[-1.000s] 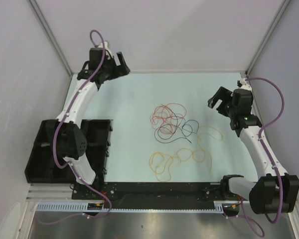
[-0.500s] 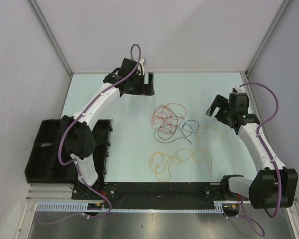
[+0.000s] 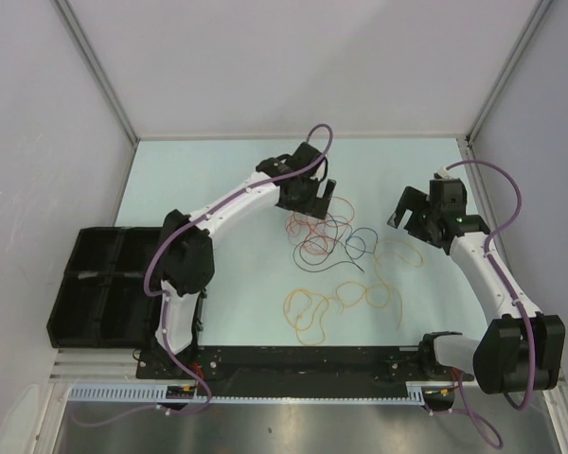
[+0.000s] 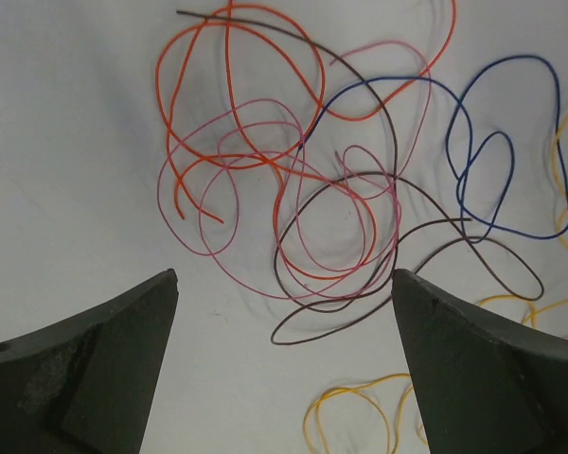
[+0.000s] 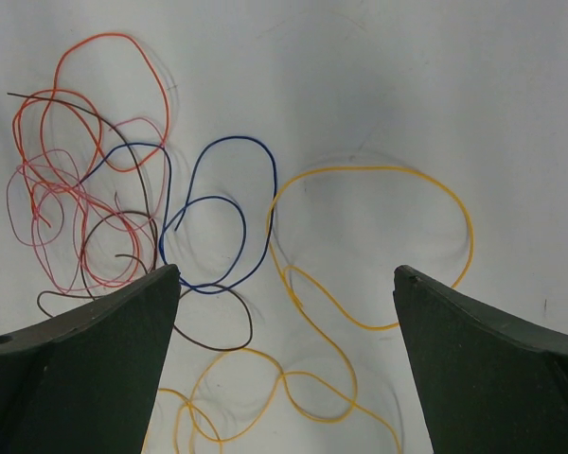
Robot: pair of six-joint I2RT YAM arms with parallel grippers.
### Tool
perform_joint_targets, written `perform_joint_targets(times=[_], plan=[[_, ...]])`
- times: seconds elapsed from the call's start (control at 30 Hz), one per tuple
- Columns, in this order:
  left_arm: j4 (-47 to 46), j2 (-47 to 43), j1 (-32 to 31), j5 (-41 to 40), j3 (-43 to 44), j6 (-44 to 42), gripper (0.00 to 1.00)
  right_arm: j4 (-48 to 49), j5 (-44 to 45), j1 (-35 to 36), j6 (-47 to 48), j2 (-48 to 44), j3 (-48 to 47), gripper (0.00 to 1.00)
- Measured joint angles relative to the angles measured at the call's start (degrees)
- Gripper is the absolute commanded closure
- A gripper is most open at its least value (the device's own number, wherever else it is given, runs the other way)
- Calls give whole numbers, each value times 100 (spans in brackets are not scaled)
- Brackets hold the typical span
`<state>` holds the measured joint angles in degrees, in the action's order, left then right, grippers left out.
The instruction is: Untangle the cables
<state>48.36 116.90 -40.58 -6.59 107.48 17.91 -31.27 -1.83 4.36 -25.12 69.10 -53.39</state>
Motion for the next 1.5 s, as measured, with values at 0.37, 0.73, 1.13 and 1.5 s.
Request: perform_joint_targets(times=[0.37,0.73,1.13,1.5], plan=[[-114,214,-247,234,-118,109,14,-125,92,249,214,9,0,0],[24,960,-494,382,581,-50,81,-142,227,417,380,133,0,0],[560,1314,-494,249,1392,-142,100,-153,243,417,424,341,-94,0],[918,-282,-433,-632,2551,-146,100,-203,107,544,256,590,-831,0]])
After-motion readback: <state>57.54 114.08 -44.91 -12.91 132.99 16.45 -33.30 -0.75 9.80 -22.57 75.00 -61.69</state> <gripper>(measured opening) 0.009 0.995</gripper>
